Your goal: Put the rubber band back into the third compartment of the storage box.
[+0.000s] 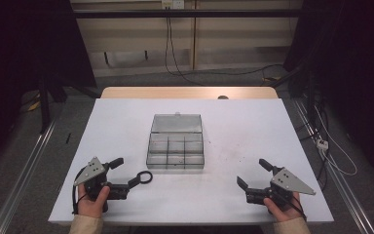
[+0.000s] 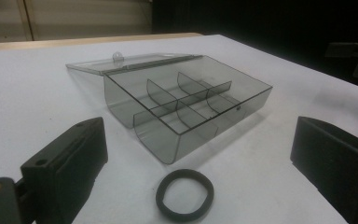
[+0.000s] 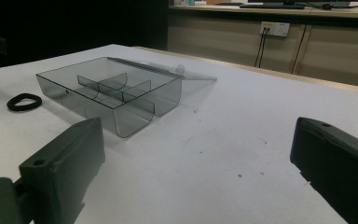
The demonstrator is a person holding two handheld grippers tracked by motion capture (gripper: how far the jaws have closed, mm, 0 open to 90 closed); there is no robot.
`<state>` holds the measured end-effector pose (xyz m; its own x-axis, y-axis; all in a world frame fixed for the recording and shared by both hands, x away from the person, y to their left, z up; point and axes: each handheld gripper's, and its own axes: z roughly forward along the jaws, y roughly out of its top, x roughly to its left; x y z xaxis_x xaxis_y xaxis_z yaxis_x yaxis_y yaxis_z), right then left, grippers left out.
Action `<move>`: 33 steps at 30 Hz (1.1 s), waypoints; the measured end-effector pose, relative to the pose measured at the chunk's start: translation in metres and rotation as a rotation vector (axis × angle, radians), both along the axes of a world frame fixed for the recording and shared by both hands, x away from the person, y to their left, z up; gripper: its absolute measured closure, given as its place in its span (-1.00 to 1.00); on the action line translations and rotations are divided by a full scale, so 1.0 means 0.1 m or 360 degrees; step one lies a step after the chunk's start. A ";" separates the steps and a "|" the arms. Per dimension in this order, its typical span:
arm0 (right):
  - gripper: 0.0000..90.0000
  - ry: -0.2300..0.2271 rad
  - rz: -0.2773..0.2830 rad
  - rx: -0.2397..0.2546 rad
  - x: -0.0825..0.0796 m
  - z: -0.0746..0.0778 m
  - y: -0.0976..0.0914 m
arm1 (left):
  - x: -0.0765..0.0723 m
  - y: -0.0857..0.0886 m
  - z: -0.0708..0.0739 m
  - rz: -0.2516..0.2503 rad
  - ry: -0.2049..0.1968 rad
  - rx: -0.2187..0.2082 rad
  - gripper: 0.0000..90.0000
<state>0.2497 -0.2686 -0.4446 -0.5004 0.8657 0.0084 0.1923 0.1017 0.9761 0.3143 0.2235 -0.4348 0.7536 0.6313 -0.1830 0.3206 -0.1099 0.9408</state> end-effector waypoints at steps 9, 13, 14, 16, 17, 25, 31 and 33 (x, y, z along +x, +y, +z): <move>-0.93 0.0003 0.0004 0.0002 0.00 0.00 0.00 | 0.01 -0.02 -0.01 -0.0003 0.0009 0.0030 -0.92; -0.93 0.0000 0.0005 -0.0002 -0.01 0.01 0.01 | 0.03 -0.05 0.01 0.0004 0.0047 0.0057 -0.90; -0.93 -0.0003 0.0007 -0.0005 -0.01 0.01 0.00 | 0.03 -0.06 0.02 0.0007 0.0067 0.0074 -0.90; -0.93 -0.0007 0.0008 -0.0003 -0.01 0.01 0.00 | 0.04 -0.07 0.03 0.0024 0.0088 0.0113 -0.84; -0.93 -0.0008 0.0010 -0.0003 -0.01 0.01 0.00 | 0.04 -0.08 0.02 0.0029 0.0104 0.0127 -0.79; -0.93 -0.0010 0.0007 -0.0004 -0.01 0.02 0.00 | 0.07 -0.08 -0.05 0.0018 0.0247 0.0258 0.01; -0.92 -0.0008 0.0020 0.0002 0.00 0.02 0.01 | 0.17 -0.12 -0.09 0.0083 0.0294 0.0307 0.19; -0.92 -0.0010 0.0024 -0.0011 0.00 0.02 0.01 | 0.21 -0.15 -0.12 0.0084 0.0312 0.0348 0.23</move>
<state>0.2496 -0.2673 -0.4428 -0.5137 0.8580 -0.0009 0.1847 0.1116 0.9764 0.3351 0.2081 -0.4464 0.6824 0.7091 -0.1775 0.5046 -0.2813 0.8162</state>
